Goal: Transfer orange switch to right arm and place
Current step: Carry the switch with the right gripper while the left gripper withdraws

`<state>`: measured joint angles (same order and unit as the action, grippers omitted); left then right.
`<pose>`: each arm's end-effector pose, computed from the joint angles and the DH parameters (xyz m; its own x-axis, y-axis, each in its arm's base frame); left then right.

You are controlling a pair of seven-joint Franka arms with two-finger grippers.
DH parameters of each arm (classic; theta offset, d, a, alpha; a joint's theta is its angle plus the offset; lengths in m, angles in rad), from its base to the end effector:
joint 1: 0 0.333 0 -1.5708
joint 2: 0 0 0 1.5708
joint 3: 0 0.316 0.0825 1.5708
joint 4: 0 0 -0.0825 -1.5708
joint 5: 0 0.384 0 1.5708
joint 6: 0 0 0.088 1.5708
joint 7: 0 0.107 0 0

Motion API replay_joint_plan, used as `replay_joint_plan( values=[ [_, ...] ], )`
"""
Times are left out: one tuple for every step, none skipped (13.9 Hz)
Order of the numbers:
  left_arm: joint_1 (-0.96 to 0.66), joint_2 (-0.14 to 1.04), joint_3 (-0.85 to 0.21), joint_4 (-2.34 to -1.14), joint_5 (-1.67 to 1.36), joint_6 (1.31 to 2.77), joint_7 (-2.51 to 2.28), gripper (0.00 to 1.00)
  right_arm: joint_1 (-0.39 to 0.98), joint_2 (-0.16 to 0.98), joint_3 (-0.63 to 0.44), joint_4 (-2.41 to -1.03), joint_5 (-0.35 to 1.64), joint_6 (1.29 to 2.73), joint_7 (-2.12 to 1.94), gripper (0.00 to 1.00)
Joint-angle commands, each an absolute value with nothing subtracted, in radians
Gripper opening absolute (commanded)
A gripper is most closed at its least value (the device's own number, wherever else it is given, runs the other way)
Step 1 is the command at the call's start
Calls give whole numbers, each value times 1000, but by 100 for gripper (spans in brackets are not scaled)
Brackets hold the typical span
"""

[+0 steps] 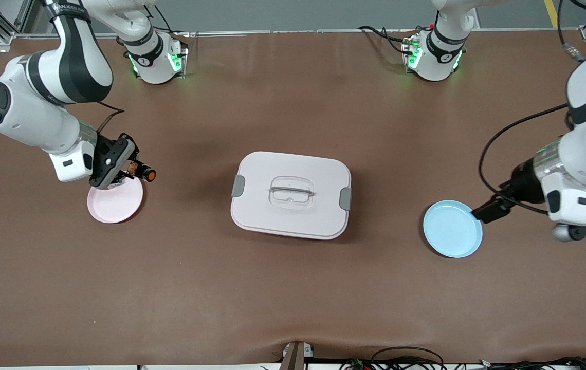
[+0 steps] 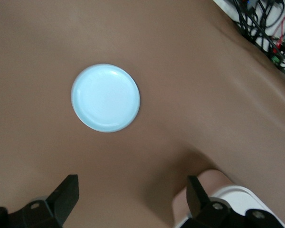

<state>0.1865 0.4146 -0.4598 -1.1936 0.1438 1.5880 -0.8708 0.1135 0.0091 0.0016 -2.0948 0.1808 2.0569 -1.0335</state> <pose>0.6614 -0.1013 0.5689 0.8067 0.5907 -0.0154 0.5908 -0.8059 0.0374 0.5366 0.0717 0.4139 0.4918 0.8643 0.1057 0.8688 -0.4790 -0.1253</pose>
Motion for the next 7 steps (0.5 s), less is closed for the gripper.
replay_joint_plan(
  values=[
    [181,371,-463,-1226,215,1574,-806,100,68,2,17,-2109,132,2075,-1144,0],
    [193,364,-463,-1226,215,1569,-773,100,64,2,17,-2121,123,2101,-1199,0],
    [227,354,-469,-1226,215,1565,-709,100,55,2,17,-2143,117,2135,-1230,0],
    [236,353,-468,-1226,213,1563,-637,100,40,2,17,-2167,114,2170,-1256,0],
    [239,348,-468,-1227,213,1559,-570,100,31,2,17,-2196,107,2212,-1291,0],
    [250,341,-468,-1227,213,1540,-510,100,20,2,17,-2221,107,2248,-1323,0],
    [262,327,-468,-1232,213,1520,-459,100,8,3,17,-2241,101,2279,-1356,0]
  ],
)
